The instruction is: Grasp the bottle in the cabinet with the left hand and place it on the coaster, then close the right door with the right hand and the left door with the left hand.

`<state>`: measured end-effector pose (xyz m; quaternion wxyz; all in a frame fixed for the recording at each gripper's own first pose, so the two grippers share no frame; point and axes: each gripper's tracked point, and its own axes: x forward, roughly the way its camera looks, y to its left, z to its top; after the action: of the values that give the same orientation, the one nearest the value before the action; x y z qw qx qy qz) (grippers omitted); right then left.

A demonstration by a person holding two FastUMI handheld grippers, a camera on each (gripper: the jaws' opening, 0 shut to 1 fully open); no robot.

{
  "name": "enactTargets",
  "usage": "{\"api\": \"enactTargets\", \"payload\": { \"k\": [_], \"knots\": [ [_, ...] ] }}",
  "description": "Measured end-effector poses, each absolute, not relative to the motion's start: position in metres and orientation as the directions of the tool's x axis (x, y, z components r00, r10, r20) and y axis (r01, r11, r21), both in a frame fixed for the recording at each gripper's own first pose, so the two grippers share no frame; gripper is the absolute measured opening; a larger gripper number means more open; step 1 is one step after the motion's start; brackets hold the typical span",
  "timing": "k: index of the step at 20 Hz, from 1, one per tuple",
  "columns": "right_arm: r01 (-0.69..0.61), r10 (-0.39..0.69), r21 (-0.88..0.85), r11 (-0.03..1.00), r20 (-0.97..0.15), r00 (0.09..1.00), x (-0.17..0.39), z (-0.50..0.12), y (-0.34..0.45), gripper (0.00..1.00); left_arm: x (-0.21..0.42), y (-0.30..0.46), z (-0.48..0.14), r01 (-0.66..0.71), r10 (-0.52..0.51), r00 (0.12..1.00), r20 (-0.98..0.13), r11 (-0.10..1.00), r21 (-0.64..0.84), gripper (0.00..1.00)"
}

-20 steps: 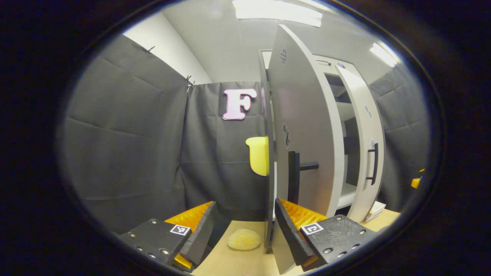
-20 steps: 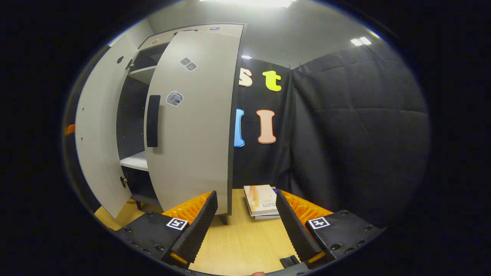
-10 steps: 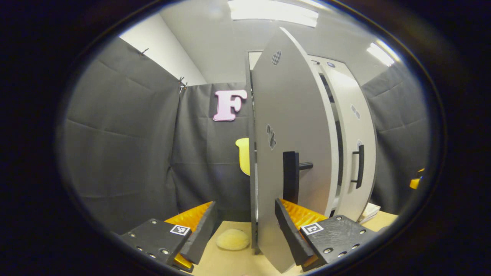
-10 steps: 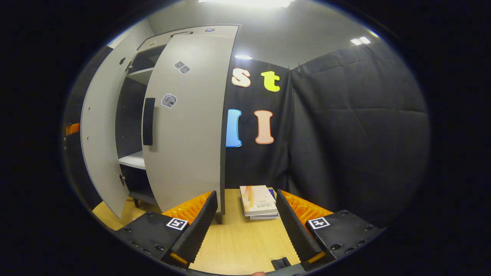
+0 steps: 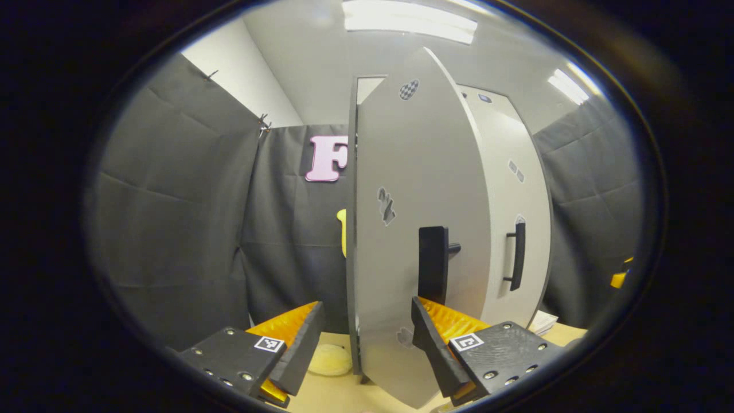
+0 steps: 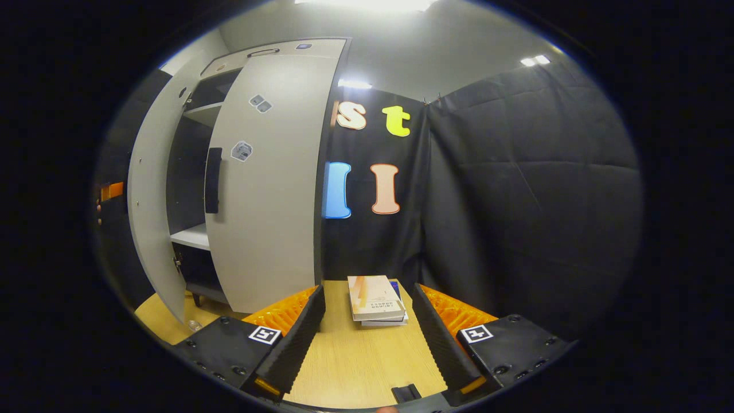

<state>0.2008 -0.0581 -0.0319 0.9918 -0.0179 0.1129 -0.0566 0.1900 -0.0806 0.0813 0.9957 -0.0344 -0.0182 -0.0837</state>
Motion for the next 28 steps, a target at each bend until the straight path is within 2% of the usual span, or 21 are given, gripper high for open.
{"api": "enactTargets", "payload": {
  "k": [2, 3, 4, 7, 8, 9, 11, 12, 14, 16, 17, 18, 19, 20, 21, 22, 23, 24, 26, 27, 28],
  "knots": [
    [0.120, -0.125, -0.038, 0.992, -0.220, 0.968, 0.197, -0.032, -0.064, 0.98, 0.195, -0.092, 0.083, 0.181, -0.178, 0.983, 0.045, 0.981, -0.069, 0.89],
    [0.124, -0.128, -0.035, 0.992, -0.220, 0.967, 0.195, -0.032, -0.066, 0.93, 0.198, -0.097, 0.083, 0.187, -0.184, 0.982, 0.048, 0.980, -0.071, 0.89],
    [0.128, -0.133, -0.035, 0.991, -0.220, 0.966, 0.192, -0.032, -0.069, 0.98, 0.198, -0.104, 0.084, 0.195, -0.192, 0.980, 0.053, 0.978, -0.073, 0.89],
    [0.147, -0.152, -0.040, 0.988, -0.219, 0.964, 0.186, -0.032, -0.078, 0.98, 0.208, -0.123, 0.083, 0.213, -0.208, 0.976, 0.068, 0.974, -0.073, 0.89],
    [0.153, -0.158, -0.038, 0.987, -0.219, 0.963, 0.184, -0.033, -0.081, 0.93, 0.211, -0.129, 0.084, 0.221, -0.216, 0.974, 0.069, 0.972, -0.074, 0.89],
    [0.161, -0.165, -0.036, 0.986, -0.220, 0.962, 0.182, -0.033, -0.085, 0.98, 0.215, -0.137, 0.082, 0.232, -0.227, 0.971, 0.071, 0.970, -0.079, 0.89],
    [0.173, -0.176, -0.032, 0.984, -0.223, 0.959, 0.177, -0.034, -0.091, 0.98, 0.222, -0.150, 0.083, 0.237, -0.230, 0.970, 0.080, 0.968, -0.082, 0.89],
    [0.176, -0.178, -0.030, 0.984, -0.225, 0.958, 0.173, -0.037, -0.092, 0.93, 0.226, -0.155, 0.083, 0.235, -0.229, 0.970, 0.084, 0.969, -0.079, 0.89],
    [0.176, -0.177, -0.023, 0.984, -0.227, 0.958, 0.166, -0.039, -0.093, 0.98, 0.232, -0.164, 0.084, 0.240, -0.233, 0.969, 0.084, 0.967, -0.082, 0.89],
    [0.174, -0.174, -0.021, 0.985, -0.231, 0.957, 0.169, -0.040, -0.096, 0.98, 0.235, -0.169, 0.083, 0.241, -0.233, 0.969, 0.084, 0.966, -0.091, 0.89],
    [0.170, -0.170, -0.018, 0.985, -0.231, 0.958, 0.169, -0.040, -0.096, 0.93, 0.235, -0.169, 0.083, 0.238, -0.230, 0.969, 0.085, 0.967, -0.093, 0.89],
    [0.164, -0.163, -0.012, 0.986, -0.228, 0.960, 0.168, -0.040, -0.096, 0.93, 0.234, -0.166, 0.084, 0.229, -0.221, 0.971, 0.087, 0.969, -0.092, 0.89],
    [0.155, -0.152, -0.005, 0.988, -0.224, 0.963, 0.169, -0.039, -0.095, 0.98, 0.232, -0.164, 0.084, 0.218, -0.210, 0.973, 0.092, 0.972, -0.088, 0.89],
    [0.145, -0.141, -0.001, 0.989, -0.219, 0.965, 0.170, -0.038, -0.094, 0.98, 0.228, -0.159, 0.087, 0.202, -0.194, 0.976, 0.098, 0.976, -0.080, 0.89],
    [0.132, -0.129, 0.000, 0.991, -0.216, 0.968, 0.170, -0.037, -0.093, 0.93, 0.225, -0.155, 0.089, 0.190, -0.181, 0.978, 0.105, 0.979, -0.074, 0.89],
    [0.120, -0.117, 0.001, 0.993, -0.210, 0.971, 0.171, -0.036, -0.092, 0.93, 0.218, -0.152, 0.090, 0.181, -0.173, 0.979, 0.108, 0.981, -0.072, 0.89],
    [0.103, -0.101, 0.004, 0.995, -0.203, 0.974, 0.172, -0.033, -0.091, 0.98, 0.211, -0.147, 0.092, 0.173, -0.165, 0.980, 0.111, 0.983, -0.070, 0.88],
    [0.085, -0.082, 0.009, 0.996, -0.190, 0.978, 0.172, -0.030, -0.090, 0.93, 0.202, -0.143, 0.094, 0.164, -0.156, 0.981, 0.113, 0.984, -0.063, 0.88],
    [0.043, -0.039, 0.022, 0.999, -0.157, 0.987, 0.172, -0.022, -0.086, 0.93, 0.175, -0.132, 0.096, 0.137, -0.133, 0.984, 0.116, 0.990, -0.032, 0.89],
    [0.022, -0.017, 0.029, 0.999, -0.147, 0.989, 0.172, -0.019, -0.083, 0.98, 0.164, -0.129, 0.096, 0.126, -0.123, 0.986, 0.115, 0.992, -0.016, 0.89],
    [0.000, 0.006, 0.037, 0.999, -0.143, 0.990, 0.173, -0.017, -0.078, 0.98, 0.151, -0.125, 0.096, 0.117, -0.115, 0.987, 0.114, 0.993, -0.003, 0.89]
  ]
}}
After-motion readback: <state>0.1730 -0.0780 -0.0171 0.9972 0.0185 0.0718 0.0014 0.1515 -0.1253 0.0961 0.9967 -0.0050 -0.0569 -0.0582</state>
